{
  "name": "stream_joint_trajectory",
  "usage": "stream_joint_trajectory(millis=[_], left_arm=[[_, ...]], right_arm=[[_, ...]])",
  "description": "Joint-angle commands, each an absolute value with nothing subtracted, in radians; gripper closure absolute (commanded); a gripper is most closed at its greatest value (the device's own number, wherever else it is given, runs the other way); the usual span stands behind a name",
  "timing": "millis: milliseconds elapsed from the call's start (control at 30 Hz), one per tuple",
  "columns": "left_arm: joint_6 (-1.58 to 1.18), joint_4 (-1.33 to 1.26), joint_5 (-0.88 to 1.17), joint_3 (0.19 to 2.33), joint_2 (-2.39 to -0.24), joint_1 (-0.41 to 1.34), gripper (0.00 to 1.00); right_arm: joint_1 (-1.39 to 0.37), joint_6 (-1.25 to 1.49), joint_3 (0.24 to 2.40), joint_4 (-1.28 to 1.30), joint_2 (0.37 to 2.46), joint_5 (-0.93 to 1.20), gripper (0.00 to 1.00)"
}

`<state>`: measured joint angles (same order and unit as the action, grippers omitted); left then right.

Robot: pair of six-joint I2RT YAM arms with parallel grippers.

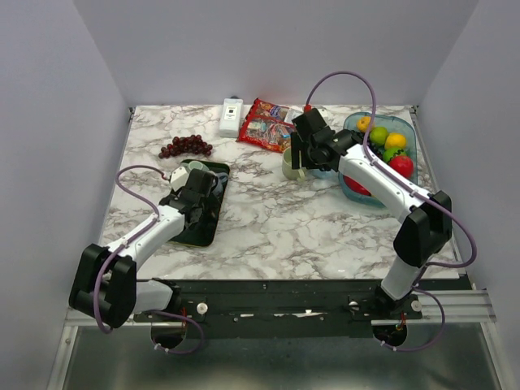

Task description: Turn the mug right side up

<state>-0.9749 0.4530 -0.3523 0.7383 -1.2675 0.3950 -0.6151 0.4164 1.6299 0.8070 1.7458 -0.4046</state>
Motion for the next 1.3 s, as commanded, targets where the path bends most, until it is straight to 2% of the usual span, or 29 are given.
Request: stream_joint_trajectory(millis=[0,133,367,533,1000,1267], left_arm=[[-0.996,0.342,-0.449,0.695,-1.279,0.4,0.3],[-0.988,0.288,-0.459,0.646,-1.264,0.4,0.38],[-0.966,0.319,-0.497,0.623,-1.213,0.4,0.47],[-0.951,0.322,-0.495,0.6,-1.174,0.399,0.57],[-0.891,0.232,-0.445,0.581,-1.209,0.399,0.62],[-0.876,0.213,-0.44,0.578,-1.219,0.397,0.69]], right_arm=[[-0.611,0.443,1.598,0.83,1.715,-0.4,0.18],[-0.612,0.437,1.597,0.83,1.71,-0.411,0.18],[-0.609,0.426,1.62,0.834,1.723,-0.426,0.18],[-0.609,0.425,1.635,0.833,1.733,-0.423,0.18],[-0.607,0.417,1.646,0.835,1.756,-0.416,0.19],[-0.603,0.414,1.644,0.834,1.758,-0.417,0.2]])
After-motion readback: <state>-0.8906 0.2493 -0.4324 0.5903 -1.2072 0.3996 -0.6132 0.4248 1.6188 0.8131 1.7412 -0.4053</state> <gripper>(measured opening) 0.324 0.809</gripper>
